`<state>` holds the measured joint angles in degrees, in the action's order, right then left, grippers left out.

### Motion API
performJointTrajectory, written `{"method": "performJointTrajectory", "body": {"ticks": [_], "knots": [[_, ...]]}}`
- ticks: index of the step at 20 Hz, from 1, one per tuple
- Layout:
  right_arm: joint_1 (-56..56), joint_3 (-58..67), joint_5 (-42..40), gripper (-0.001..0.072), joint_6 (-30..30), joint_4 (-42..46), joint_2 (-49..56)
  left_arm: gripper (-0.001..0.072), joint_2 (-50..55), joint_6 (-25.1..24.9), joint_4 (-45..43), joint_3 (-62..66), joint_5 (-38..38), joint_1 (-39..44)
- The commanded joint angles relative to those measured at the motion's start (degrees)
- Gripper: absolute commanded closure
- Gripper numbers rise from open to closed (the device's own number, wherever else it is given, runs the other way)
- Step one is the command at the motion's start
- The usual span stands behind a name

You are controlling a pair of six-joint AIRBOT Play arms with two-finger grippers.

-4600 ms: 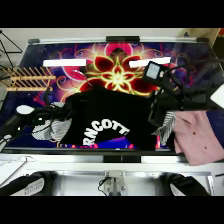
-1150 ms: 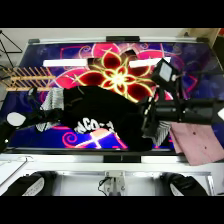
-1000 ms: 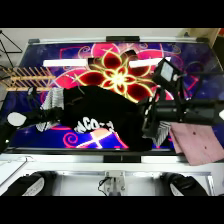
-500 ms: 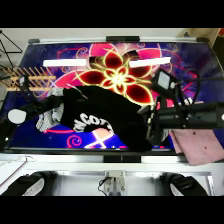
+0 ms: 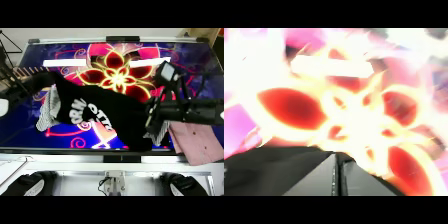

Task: Fold the shirts.

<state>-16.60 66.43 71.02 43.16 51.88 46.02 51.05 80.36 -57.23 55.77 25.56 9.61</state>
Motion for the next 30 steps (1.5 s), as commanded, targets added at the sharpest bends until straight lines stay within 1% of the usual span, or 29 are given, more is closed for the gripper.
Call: {"method": "performJointTrajectory", "body": {"ticks": [1, 3, 4, 6, 8, 9, 10, 13, 14, 15, 16, 17, 18, 19, 21, 22, 23, 24, 25, 26, 28, 29, 30], "knots": [[-0.1, 0.0, -10.8, 0.0654, 1.4, -4.5, 1.6, 0.0668, -1.3, -0.1, 2.7, 8.1, 0.8, 9.1], [-0.1, 0.0, -14.5, 0.0654, 0.8, -9.2, 3.2, 0.0668, -1.1, -0.1, 2.9, 10.6, -2.4, 16.0], [0.0, 0.0, -16.5, 0.0654, 0.2, -10.1, 3.4, 0.0668, -1.2, -0.2, 2.9, 11.7, -4.5, 18.6], [0.0, 0.4, -17.8, 0.0654, -0.4, -9.8, 3.4, 0.0668, -1.2, -1.3, 2.8, 14.8, -7.2, 20.5], [0.0, 0.4, -17.9, 0.0654, -0.4, -10.0, 3.4, 0.0668, -1.1, -1.8, 2.9, 18.0, -7.8, 20.2], [0.0, 0.4, -18.2, 0.0655, -0.4, -10.0, 3.4, 0.0668, -1.2, -1.6, 2.9, 18.8, -7.6, 20.2], [0.0, 0.4, -19.2, 0.0654, -0.4, -10.0, 3.4, 0.0668, -1.2, -1.6, 2.9, 19.4, -5.8, 20.3], [0.0, 0.4, -25.1, 0.0654, -1.0, -10.0, 3.1, 0.0666, -1.0, -1.7, 2.7, 19.4, 3.2, 19.9], [0.0, 0.8, -27.0, 0.0654, -1.1, -9.9, 3.0, 0.0629, -0.8, -2.4, 1.9, 19.4, 5.5, 19.3], [0.0, 1.5, -28.1, 0.0654, -1.8, -9.9, 3.0, 0.0563, -0.9, -4.2, 1.1, 19.4, 6.9, 18.7], [0.0, 2.5, -28.7, 0.0655, -2.3, -9.8, 3.0, 0.0387, -1.0, -5.9, 0.7, 19.5, 7.0, 17.8], [0.0, 3.7, -29.2, 0.0654, -2.5, -9.4, 3.0, 0.0242, -1.2, -6.4, 0.7, 19.6, 6.2, 16.9], [0.0, 5.0, -29.5, 0.0654, -2.5, -9.1, 3.0, 0.0221, -1.4, -6.4, 0.7, 19.6, 4.4, 16.2], [0.0, 6.3, -29.8, 0.0654, -2.5, -9.2, 3.0, 0.0221, -1.5, -7.0, 0.7, 19.6, 2.2, 15.8], [0.0, 8.1, -30.7, 0.0655, -3.5, -9.2, 3.0, 0.0221, -1.3, -9.6, 0.7, 19.6, -1.5, 15.9], [0.0, 8.7, -31.6, 0.0654, -4.4, -9.1, 3.0, 0.0214, -1.1, -11.0, 0.7, 19.6, -2.1, 16.1], [0.0, 9.6, -33.4, 0.0654, -5.1, -8.2, 3.0, 0.0184, -1.0, -12.6, 0.7, 19.6, -2.0, 16.1], [0.0, 10.4, -35.8, 0.0654, -4.9, -6.2, 3.0, 0.0185, -0.9, -12.9, 0.7, 19.6, -2.0, 16.1], [0.0, 11.3, -39.0, 0.0655, -3.8, -3.0, 3.0, 0.0185, -0.8, -12.9, 0.7, 19.6, -2.0, 16.1], [0.0, 12.1, -44.1, 0.0654, -0.3, 3.0, 3.0, 0.0186, -0.9, -12.9, 0.7, 19.6, -2.0, 16.1], [0.7, 13.0, -55.0, 0.0654, 9.9, 18.0, 3.1, 0.0186, -0.9, -12.9, 0.7, 19.6, -2.0, 16.1], [2.9, 13.3, -59.9, 0.0654, 16.6, 23.7, 3.1, 0.0186, -0.9, -12.9, 0.7, 19.6, -1.9, 16.1], [6.3, 13.7, -62.2, 0.0654, 22.0, 25.8, 3.1, 0.0187, -0.9, -12.9, 0.7, 19.6, -1.9, 16.1]]}}
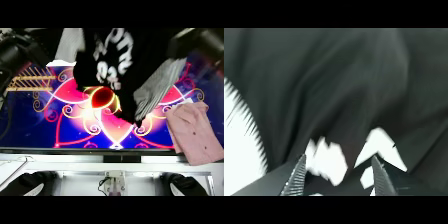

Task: Fold the shirts.

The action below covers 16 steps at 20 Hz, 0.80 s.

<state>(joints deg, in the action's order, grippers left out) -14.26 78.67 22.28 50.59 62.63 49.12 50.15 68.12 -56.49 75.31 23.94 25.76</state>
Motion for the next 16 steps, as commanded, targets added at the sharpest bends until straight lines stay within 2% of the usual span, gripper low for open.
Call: {"method": "performJointTrajectory", "body": {"ticks": [1, 3, 6, 12, 16], "knots": [[8.7, 2.1, -13.3, 0.0654, 19.0, 15.2, 0.0, 0.0186, 0.1, -0.6, 0.0, 0.0, -0.1, 0.0], [18.6, 2.2, -12.4, 0.0653, 24.6, 15.2, 0.0, 0.0187, 0.2, -0.6, 0.0, 0.0, 0.3, 0.0], [33.6, 2.2, -9.0, 0.0653, 29.3, 15.2, 0.0, 0.0187, 0.3, -0.6, 0.0, 0.0, 0.3, 0.0], [52.9, 2.2, -0.9, 0.0653, 30.9, 15.6, 0.0, 0.0187, 0.3, -0.6, 0.0, 0.0, 0.2, 0.0], [60.7, 2.2, -0.8, 0.0653, 30.9, 15.9, 0.0, 0.0188, 0.3, -0.6, 0.0, 0.0, 0.2, 0.0]]}}
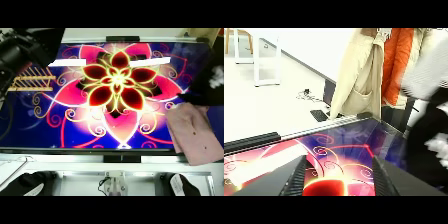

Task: Fold the shirts.

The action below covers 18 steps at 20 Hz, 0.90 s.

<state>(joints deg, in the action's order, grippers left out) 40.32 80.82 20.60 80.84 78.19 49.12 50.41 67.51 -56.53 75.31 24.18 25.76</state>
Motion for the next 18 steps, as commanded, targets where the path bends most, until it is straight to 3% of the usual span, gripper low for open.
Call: {"method": "performJointTrajectory", "body": {"ticks": [1, 5, 13, 18], "knots": [[7.5, 0.1, 0.8, 0.0653, 0.6, 0.3, 0.1, 0.0188, 0.0, 0.0, 0.0, 0.0, 0.0, 0.0], [12.8, 0.1, -0.5, 0.0654, 1.0, 0.3, 2.5, 0.0187, 0.0, 0.0, 0.0, 0.0, 0.0, 0.0], [15.5, 0.2, -18.1, 0.0654, 1.2, 0.3, 10.1, 0.0187, 0.0, 0.0, 0.0, 0.0, 0.0, 0.0], [21.3, 8.2, -19.3, 0.0653, 1.6, 0.1, 18.3, 0.0188, 0.0, 0.0, 0.0, 0.0, 0.0, -0.1]]}}
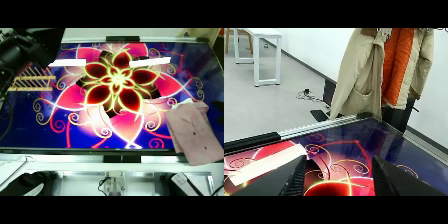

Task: Fold the shirts.

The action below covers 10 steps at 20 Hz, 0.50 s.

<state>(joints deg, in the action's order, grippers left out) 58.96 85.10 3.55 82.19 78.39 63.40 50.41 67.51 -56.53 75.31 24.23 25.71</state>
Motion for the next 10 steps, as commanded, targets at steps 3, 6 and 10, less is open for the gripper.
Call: {"method": "performJointTrajectory", "body": {"ticks": [3, 6, 10], "knots": [[5.2, 9.1, -2.2, 0.0653, 0.4, -0.1, 8.3, 0.0188, 0.0, 0.2, 0.0, 0.0, 0.0, 0.0], [7.3, 12.0, -0.6, 0.0653, 0.5, -0.1, 11.5, 0.0188, 0.0, 0.2, 0.0, 0.0, 0.0, 0.0], [10.9, 12.2, 2.1, 0.0654, 0.8, -0.1, 13.8, 0.0188, 0.0, 0.3, 0.0, 0.0, 0.0, 0.0]]}}
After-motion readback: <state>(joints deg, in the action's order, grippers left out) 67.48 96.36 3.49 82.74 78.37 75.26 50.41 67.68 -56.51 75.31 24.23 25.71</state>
